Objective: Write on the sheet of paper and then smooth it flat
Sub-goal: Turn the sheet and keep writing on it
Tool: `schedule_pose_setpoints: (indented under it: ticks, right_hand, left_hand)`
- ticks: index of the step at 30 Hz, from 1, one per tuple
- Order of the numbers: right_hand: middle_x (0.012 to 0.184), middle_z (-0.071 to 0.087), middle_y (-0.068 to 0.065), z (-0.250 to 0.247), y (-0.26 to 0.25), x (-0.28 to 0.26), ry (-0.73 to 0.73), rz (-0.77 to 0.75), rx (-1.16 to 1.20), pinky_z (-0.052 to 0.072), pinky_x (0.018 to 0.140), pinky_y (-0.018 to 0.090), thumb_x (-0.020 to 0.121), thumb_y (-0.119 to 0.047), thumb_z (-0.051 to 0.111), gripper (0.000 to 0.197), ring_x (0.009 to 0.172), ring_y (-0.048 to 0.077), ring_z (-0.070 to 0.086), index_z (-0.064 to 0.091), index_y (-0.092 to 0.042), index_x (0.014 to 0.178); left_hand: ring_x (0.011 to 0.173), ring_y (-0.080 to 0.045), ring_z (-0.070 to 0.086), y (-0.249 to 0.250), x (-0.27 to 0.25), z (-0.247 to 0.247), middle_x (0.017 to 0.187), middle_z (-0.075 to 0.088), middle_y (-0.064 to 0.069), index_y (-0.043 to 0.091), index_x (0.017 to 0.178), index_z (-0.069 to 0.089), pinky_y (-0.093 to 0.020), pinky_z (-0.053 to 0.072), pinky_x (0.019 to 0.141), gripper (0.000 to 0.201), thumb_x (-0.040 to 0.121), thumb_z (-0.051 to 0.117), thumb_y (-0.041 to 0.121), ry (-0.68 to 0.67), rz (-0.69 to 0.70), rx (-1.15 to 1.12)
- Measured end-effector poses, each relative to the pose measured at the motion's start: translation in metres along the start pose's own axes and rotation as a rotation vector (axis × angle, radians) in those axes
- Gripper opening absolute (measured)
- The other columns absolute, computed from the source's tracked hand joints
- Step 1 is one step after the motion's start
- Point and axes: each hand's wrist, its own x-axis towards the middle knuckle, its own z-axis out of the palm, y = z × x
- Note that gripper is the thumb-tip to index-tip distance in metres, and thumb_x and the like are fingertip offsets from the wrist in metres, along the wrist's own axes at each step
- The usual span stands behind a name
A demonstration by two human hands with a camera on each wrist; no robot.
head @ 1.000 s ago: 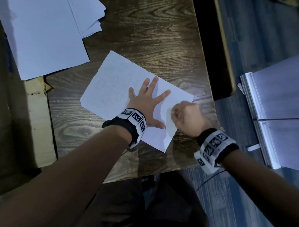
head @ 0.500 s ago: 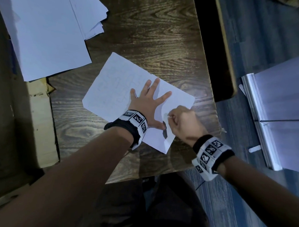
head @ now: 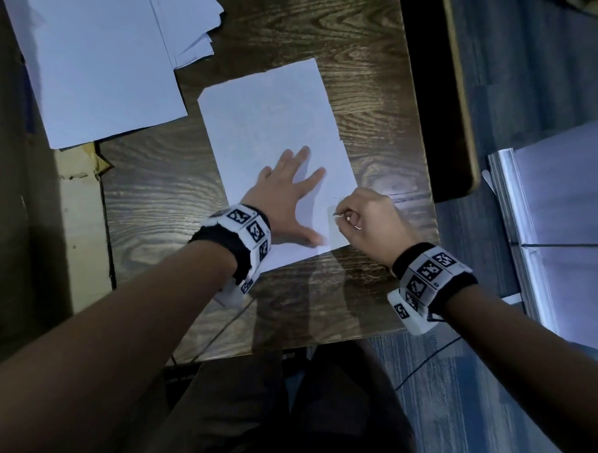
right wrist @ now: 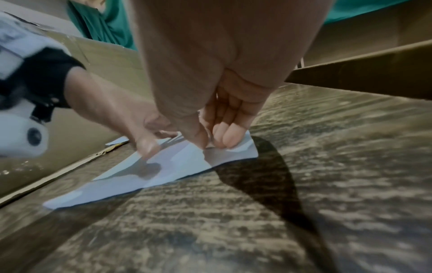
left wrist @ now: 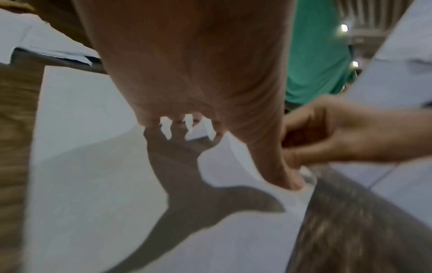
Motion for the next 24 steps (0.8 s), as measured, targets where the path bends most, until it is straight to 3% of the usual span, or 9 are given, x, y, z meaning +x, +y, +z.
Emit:
schedule_pose_setpoints:
  ticks: [3,9,11,14,18,22,24]
  right_hand:
    - [0.09,0.06,0.005,0.004,-0.008,0.006,-0.011,-0.046,-0.005,0.052,0.067,0.04,0.092,-0.015,0.061,0.008,0.074,0.02,0.056,0.066,-0.009,0.094]
    - [0.083,0.055,0.002,0.015,-0.013,0.019,0.074,-0.003,0.006,0.05,0.062,0.036,0.091,-0.013,0.059,0.009,0.067,0.017,0.052,0.066,-0.008,0.089]
    - [0.08,0.055,0.001,0.02,-0.02,-0.004,0.018,-0.074,0.019,0.046,0.061,0.03,0.089,-0.008,0.063,0.004,0.066,0.016,0.05,0.066,-0.006,0.087]
    - [0.082,0.056,0.004,0.017,-0.025,0.003,-0.07,-0.103,0.003,0.048,0.061,0.033,0.09,-0.009,0.062,0.006,0.067,0.017,0.051,0.066,-0.006,0.088]
    - [0.083,0.049,-0.002,0.016,-0.028,0.037,0.067,-0.023,-0.015,0.045,0.06,0.03,0.092,-0.011,0.057,0.01,0.066,0.013,0.046,0.066,-0.007,0.089]
    - [0.084,0.056,0.002,0.024,-0.025,-0.009,-0.046,-0.082,0.0,0.052,0.064,0.037,0.09,-0.009,0.06,0.007,0.07,0.02,0.055,0.066,-0.006,0.088]
    - [0.086,0.059,0.005,0.021,-0.026,-0.002,-0.085,-0.081,-0.021,0.054,0.065,0.041,0.09,-0.01,0.061,0.007,0.072,0.024,0.058,0.067,-0.007,0.089]
  left_hand:
    - [0.152,-0.021,-0.026,-0.007,-0.001,0.013,0.164,-0.033,0.004,0.037,0.161,-0.011,-0.048,-0.007,0.124,0.133,0.068,0.076,0.076,0.04,0.017,0.087]
    - [0.153,-0.025,-0.025,-0.003,0.001,0.01,0.163,-0.035,0.0,0.034,0.161,-0.013,-0.05,-0.003,0.125,0.134,0.069,0.074,0.077,0.01,0.005,0.146]
    - [0.153,-0.026,-0.024,-0.002,0.0,0.009,0.164,-0.034,-0.002,0.033,0.161,-0.013,-0.05,-0.002,0.125,0.133,0.07,0.074,0.077,0.005,-0.003,0.168]
    - [0.153,-0.026,-0.024,-0.003,0.0,0.008,0.164,-0.033,-0.002,0.033,0.161,-0.012,-0.049,-0.001,0.125,0.133,0.069,0.073,0.078,0.025,0.001,0.161]
    - [0.153,-0.025,-0.024,-0.004,0.0,0.009,0.164,-0.033,0.0,0.034,0.161,-0.012,-0.049,-0.002,0.125,0.134,0.067,0.073,0.079,0.022,0.004,0.143]
    - [0.153,-0.026,-0.025,-0.005,0.003,0.012,0.163,-0.034,-0.001,0.034,0.161,-0.014,-0.05,-0.002,0.126,0.136,0.066,0.071,0.082,0.017,-0.004,0.182]
    - [0.153,-0.025,-0.025,-0.006,0.004,0.012,0.163,-0.035,-0.001,0.034,0.161,-0.014,-0.049,-0.002,0.125,0.136,0.066,0.072,0.082,0.026,-0.005,0.172]
